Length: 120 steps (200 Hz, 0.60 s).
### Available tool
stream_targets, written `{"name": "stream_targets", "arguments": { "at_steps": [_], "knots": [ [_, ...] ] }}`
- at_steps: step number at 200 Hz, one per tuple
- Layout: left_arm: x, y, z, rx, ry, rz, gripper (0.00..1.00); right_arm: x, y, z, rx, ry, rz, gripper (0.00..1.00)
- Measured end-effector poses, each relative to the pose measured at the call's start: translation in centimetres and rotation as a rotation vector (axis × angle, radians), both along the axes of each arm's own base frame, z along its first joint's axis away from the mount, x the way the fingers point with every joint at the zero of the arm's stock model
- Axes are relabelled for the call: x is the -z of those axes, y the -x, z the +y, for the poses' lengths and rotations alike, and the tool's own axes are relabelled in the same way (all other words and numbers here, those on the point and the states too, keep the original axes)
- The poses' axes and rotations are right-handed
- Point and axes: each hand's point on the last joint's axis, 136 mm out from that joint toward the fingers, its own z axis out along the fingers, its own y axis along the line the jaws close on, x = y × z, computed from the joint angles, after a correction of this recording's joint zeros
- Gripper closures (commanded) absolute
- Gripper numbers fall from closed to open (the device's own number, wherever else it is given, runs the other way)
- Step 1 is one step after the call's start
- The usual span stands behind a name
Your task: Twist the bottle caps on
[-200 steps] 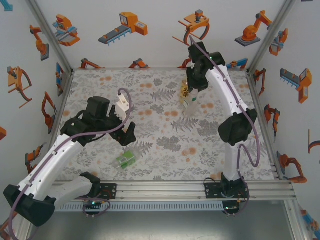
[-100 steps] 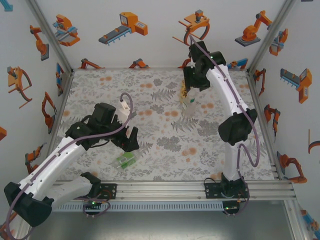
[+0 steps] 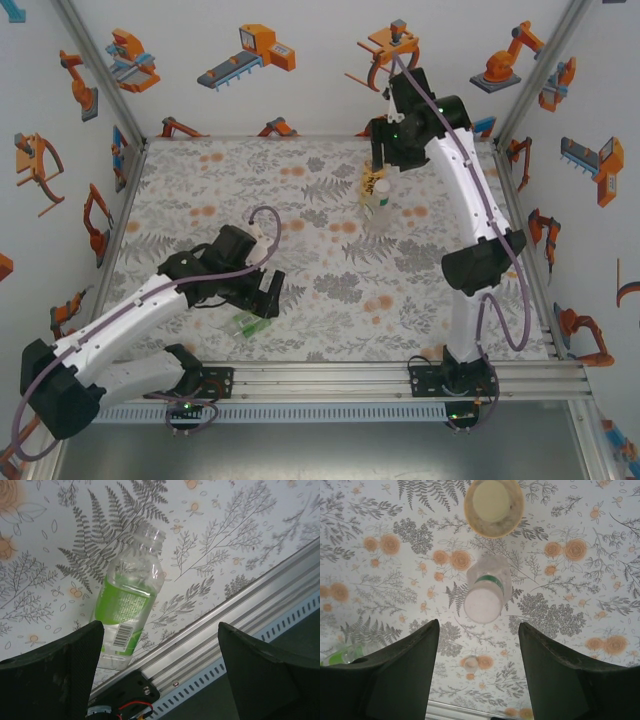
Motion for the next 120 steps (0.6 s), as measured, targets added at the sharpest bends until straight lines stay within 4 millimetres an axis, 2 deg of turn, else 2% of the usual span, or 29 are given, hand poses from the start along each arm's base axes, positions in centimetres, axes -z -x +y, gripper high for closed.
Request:
{"name": "stream_targets", "arguments": {
  "at_steps": [35,58,87,120],
  "knots": [
    [3.3,-0.1,0.8,-0.053,-0.116,0.049,0.08,-2.0,2.5,-0.5,0.0,-0.043,-0.018,0.4],
    [5.7,0.2,1.5,-0.108,-0.153,0.089,0.12,-2.7,3.9,-0.9,0.004,-0.062,-0.027,0.4],
    [8.2,1.8,2.2,-0.145,-0.185,0.139,0.22,-2.2,5.1,-1.3,0.013,-0.064,-0.014,0.4],
    [8.8,2.4,2.2,-0.182,-0.193,0.145,0.39,-0.4,5.7,-1.4,0.019,-0.063,0.026,0.4]
  ]
}}
